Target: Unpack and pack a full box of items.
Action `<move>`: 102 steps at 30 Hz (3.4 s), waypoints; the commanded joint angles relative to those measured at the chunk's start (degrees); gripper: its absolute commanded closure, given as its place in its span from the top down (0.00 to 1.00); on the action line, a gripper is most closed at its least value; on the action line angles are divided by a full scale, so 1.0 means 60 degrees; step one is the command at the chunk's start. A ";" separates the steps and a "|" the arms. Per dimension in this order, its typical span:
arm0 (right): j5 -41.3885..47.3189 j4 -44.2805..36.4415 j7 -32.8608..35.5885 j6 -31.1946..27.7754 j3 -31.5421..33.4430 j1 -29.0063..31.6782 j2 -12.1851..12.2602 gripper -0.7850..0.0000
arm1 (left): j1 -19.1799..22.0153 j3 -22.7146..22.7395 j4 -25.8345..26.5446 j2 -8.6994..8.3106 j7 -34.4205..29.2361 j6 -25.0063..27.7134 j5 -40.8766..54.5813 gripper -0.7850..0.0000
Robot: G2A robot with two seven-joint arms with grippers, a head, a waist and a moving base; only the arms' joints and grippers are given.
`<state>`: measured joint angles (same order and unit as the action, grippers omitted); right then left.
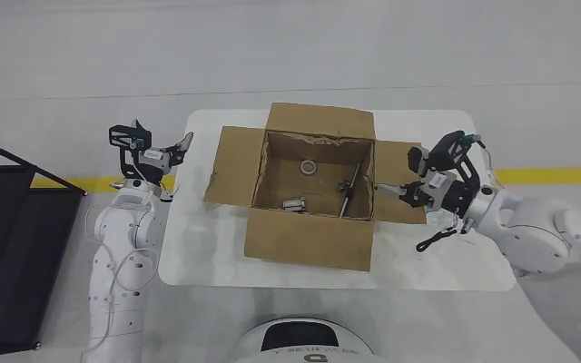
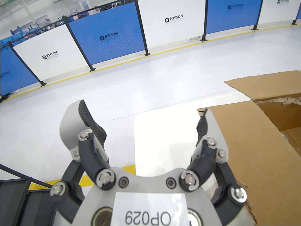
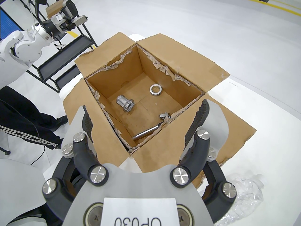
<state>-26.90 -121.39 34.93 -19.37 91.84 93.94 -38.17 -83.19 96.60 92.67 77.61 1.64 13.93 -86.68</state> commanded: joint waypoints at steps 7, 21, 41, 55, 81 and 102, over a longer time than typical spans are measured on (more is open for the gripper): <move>-0.1147 0.0380 0.2942 -0.0544 -0.3009 -0.3510 -0.0229 1.00 | 0.0000 0.0000 0.0000 0.0000 0.0000 0.0004 0.0000 1.00; -0.1554 0.3732 0.4527 -0.0435 -0.8353 -0.8643 -0.1924 0.99 | 0.0000 0.0000 0.0000 0.0000 0.0000 0.0004 0.0000 1.00; -0.2293 0.8299 0.4829 0.0175 -1.1610 -1.0607 -0.4231 0.83 | 0.0000 0.0000 0.0000 0.0000 0.0000 0.0004 0.0000 1.00; -0.2562 1.0841 0.4668 -0.0084 -1.2297 -1.0996 -0.5414 0.49 | 0.0000 0.0000 0.0000 0.0000 0.0000 0.0004 0.0000 1.00; -0.3582 1.1645 0.4392 -0.0575 -1.2471 -1.1286 -0.6417 0.00 | 0.0000 0.0000 0.0000 0.0000 0.0000 0.0004 0.0000 1.00; -0.2988 0.8899 0.5497 -0.1779 -1.0347 -0.9913 -0.4890 0.78 | 0.0000 0.0000 0.0000 0.0000 0.0000 0.0004 0.0000 1.00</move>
<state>-44.95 -67.77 67.84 -29.65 29.73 34.20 -67.57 -83.19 96.60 92.67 77.61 1.64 13.93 -86.68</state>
